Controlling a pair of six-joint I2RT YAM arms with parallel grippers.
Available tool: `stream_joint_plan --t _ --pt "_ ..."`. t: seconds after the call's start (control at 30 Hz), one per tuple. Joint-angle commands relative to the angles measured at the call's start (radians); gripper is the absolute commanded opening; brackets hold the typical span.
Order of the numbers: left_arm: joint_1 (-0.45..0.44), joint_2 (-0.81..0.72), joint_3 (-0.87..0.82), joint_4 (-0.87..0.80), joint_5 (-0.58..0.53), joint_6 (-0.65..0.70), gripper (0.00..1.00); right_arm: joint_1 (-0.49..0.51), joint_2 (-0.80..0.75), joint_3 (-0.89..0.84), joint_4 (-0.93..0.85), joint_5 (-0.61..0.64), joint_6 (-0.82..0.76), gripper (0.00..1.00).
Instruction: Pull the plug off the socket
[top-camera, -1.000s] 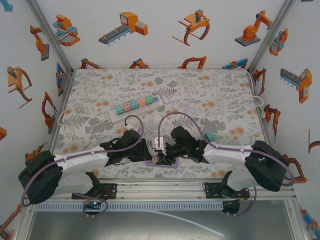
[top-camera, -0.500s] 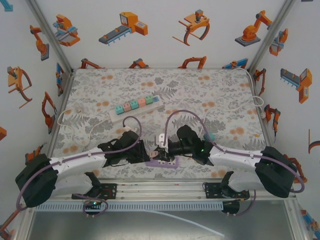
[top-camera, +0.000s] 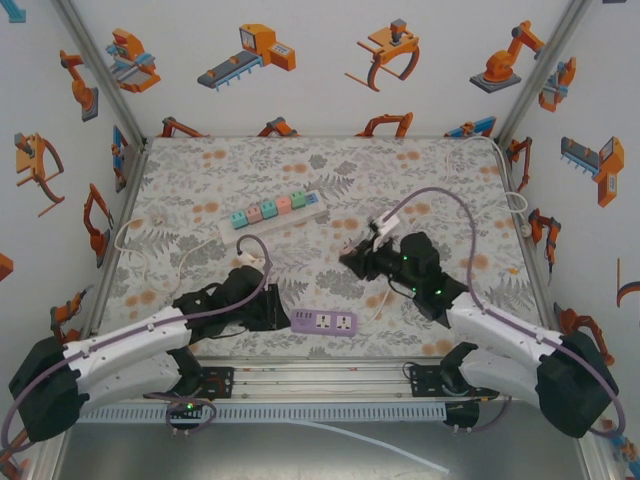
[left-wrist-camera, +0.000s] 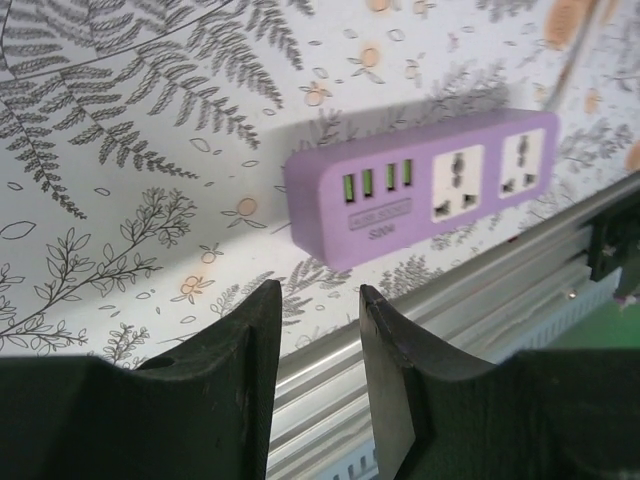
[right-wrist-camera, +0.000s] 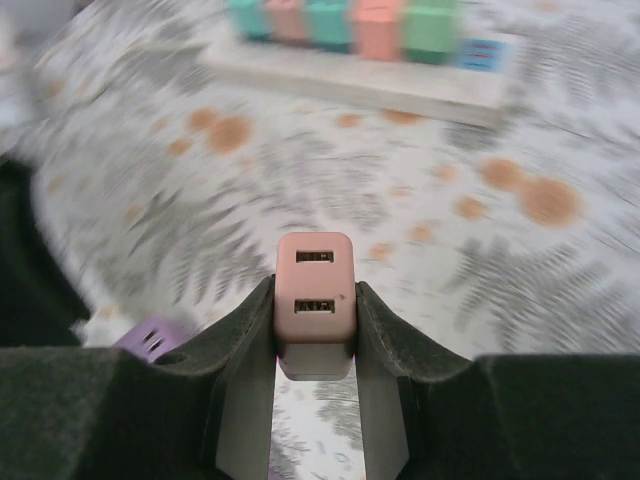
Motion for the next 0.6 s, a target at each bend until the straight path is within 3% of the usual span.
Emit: stream_joint_plan --t 0.0,0.1,0.2,0.4,0.57 --pt "-0.009 -0.073 0.007 0.01 0.043 0.094 0.4 -0.144 -0.065 -0.012 -0.139 0.137 0.265 0.16" --pt "-0.012 -0.133 0.008 0.059 0.099 0.138 0.42 -0.287 -0.113 -0.016 -0.267 0.169 0.354 0.16" --pt "-0.015 -0.179 0.01 0.103 0.148 0.169 0.46 -0.448 -0.144 -0.043 -0.312 0.116 0.431 0.16" --pt "-0.025 -0.222 0.011 0.15 0.19 0.204 0.59 -0.728 -0.103 -0.125 -0.225 -0.041 0.552 0.15" --pt "-0.029 -0.226 0.005 0.137 0.168 0.204 0.75 -0.844 0.033 -0.153 -0.091 -0.12 0.631 0.15"
